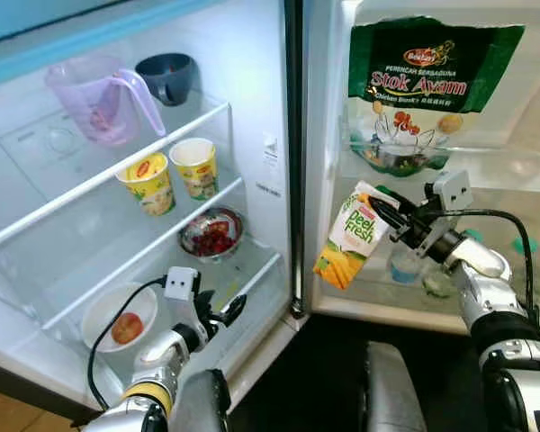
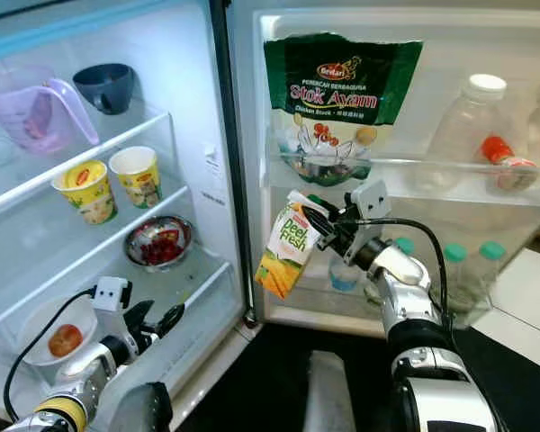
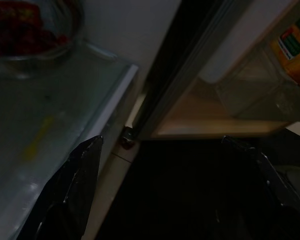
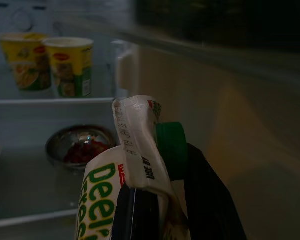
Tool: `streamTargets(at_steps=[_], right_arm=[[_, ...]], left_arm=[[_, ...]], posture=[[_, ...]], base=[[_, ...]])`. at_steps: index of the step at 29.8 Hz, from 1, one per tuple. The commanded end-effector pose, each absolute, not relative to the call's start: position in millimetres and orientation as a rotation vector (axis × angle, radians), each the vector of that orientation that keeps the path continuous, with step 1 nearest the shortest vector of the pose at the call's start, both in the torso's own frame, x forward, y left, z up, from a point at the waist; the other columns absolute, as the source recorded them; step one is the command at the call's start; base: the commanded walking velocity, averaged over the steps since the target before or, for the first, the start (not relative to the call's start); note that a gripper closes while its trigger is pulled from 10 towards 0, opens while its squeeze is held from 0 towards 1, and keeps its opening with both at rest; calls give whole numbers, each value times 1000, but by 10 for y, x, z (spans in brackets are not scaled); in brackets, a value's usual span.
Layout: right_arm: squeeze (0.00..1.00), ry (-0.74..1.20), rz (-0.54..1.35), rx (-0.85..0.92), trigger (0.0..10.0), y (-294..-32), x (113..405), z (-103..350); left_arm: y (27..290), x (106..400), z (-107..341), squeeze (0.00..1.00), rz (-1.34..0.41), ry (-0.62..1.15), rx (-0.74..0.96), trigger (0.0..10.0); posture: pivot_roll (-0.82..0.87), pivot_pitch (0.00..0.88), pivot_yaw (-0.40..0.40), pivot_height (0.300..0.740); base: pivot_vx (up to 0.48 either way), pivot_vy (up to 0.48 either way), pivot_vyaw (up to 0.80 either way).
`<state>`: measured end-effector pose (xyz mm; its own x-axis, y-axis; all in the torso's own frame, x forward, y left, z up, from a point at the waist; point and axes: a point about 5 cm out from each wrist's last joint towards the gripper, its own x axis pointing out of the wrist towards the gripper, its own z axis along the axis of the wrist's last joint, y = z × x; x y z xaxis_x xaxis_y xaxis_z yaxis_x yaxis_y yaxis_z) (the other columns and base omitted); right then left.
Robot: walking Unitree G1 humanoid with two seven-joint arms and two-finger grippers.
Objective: Restocking fridge
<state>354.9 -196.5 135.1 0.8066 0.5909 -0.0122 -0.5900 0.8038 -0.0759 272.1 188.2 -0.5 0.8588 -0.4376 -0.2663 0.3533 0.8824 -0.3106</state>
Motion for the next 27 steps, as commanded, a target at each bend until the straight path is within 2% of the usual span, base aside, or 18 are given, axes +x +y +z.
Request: streamTargets(at_steps=[1, 6, 14, 23, 27], right_arm=[[0, 12, 643, -106, 10000, -1992, 3538, 1346], [0, -31, 672, -142, 10000, -2012, 3524, 1495], [0, -30, 671, -214, 10000, -1981, 3486, 1445], [0, -86, 539, -90, 10000, -2138, 3503, 1531], [0, -25, 512, -111, 10000, -2097, 3468, 1345]], left_arm=[[1850, 2653, -67, 0, -414, 351, -280, 10000], [1792, 2478, -217, 0, -405, 398, -306, 10000], [1792, 2458, -226, 0, -434, 410, -282, 10000], [1882, 2469, -192, 0, -434, 397, -259, 10000], [1896, 2452, -195, 0, -431, 391, -260, 10000]], posture=[[-88, 113, -16, 456], [-104, 136, -13, 456], [-77, 145, 13, 456], [-64, 157, 26, 456], [-55, 169, 25, 456]], base=[[0, 0, 0], [0, 0, 0], [0, 0, 0], [0, 0, 0], [0, 0, 0]])
